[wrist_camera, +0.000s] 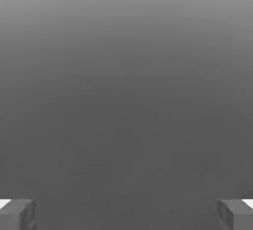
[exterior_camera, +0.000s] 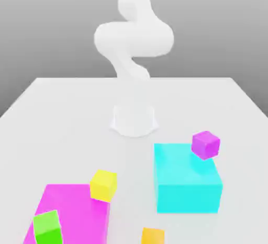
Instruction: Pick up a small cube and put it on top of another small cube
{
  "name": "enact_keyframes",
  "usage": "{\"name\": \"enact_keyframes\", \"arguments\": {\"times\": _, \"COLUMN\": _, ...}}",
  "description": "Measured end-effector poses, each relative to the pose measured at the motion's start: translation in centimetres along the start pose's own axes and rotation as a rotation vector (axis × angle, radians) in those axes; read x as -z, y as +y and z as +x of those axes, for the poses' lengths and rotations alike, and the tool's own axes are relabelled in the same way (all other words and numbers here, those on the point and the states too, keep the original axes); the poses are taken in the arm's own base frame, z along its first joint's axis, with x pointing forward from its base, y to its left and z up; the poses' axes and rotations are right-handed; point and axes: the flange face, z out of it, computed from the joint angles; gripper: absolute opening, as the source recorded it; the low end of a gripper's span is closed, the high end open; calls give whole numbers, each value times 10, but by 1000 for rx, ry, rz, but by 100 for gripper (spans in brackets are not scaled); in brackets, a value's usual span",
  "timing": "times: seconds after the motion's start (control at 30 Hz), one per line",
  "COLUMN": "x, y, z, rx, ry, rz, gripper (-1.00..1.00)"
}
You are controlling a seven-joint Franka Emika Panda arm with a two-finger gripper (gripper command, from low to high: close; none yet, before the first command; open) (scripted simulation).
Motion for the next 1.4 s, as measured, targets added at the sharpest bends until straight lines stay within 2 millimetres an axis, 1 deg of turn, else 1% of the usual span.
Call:
{"name": "enact_keyframes", "arguments": {"times": 0.1, "x": -58, "y": -3, "z": -3, "rx": -13, "ry": -49, "rz": -64, "gripper": 0}}
{"name": "enact_keyframes", "arguments": {"times": 0.2, "x": -112, "y": 0, "z": -11, "rx": -25, "ry": -97, "rz": -125, "gripper": 0}}
{"name": "enact_keyframes", "arguments": {"times": 0.3, "x": -166, "y": 6, "z": -22, "rx": -37, "ry": -146, "rz": -185, "gripper": 0}}
{"name": "enact_keyframes", "arguments": {"times": 0.4, "x": -218, "y": 17, "z": -37, "rx": -49, "ry": -194, "rz": -244, "gripper": 0}}
{"name": "enact_keyframes", "arguments": {"times": 0.53, "x": -284, "y": 37, "z": -64, "rx": -65, "ry": -261, "rz": -322, "gripper": 0}}
{"name": "enact_keyframes", "arguments": {"times": 0.63, "x": -330, "y": 56, "z": -88, "rx": -77, "ry": -311, "rz": -380, "gripper": 0}}
{"name": "enact_keyframes", "arguments": {"times": 0.77, "x": -386, "y": 88, "z": -125, "rx": -95, "ry": -380, "rz": -456, "gripper": 0}}
{"name": "enact_keyframes", "arguments": {"times": 0.87, "x": -423, "y": 115, "z": -157, "rx": -109, "ry": -431, "rz": -513, "gripper": 0}}
{"name": "enact_keyframes", "arguments": {"times": 0.93, "x": -445, "y": 133, "z": -178, "rx": -118, "ry": -462, "rz": -546, "gripper": 0}}
{"name": "enact_keyframes", "arguments": {"times": 1.07, "x": -486, "y": 161, "z": -207, "rx": -122, "ry": -475, "rz": -560, "gripper": 0}}
{"name": "enact_keyframes", "arguments": {"times": 1.1, "x": -494, "y": 167, "z": -213, "rx": -122, "ry": -476, "rz": -560, "gripper": -100}}
{"name": "enact_keyframes", "arguments": {"times": 1.27, "x": -494, "y": 167, "z": -213, "rx": -122, "ry": -475, "rz": -559, "gripper": -100}}
{"name": "enact_keyframes", "arguments": {"times": 1.3, "x": -498, "y": 170, "z": -216, "rx": -122, "ry": -475, "rz": -560, "gripper": -100}}
{"name": "enact_keyframes", "arguments": {"times": 1.33, "x": -496, "y": 168, "z": -214, "rx": -122, "ry": -476, "rz": -560, "gripper": -100}}
{"name": "enact_keyframes", "arguments": {"times": 1.4, "x": -481, "y": 158, "z": -204, "rx": -122, "ry": -476, "rz": -560, "gripper": -100}}
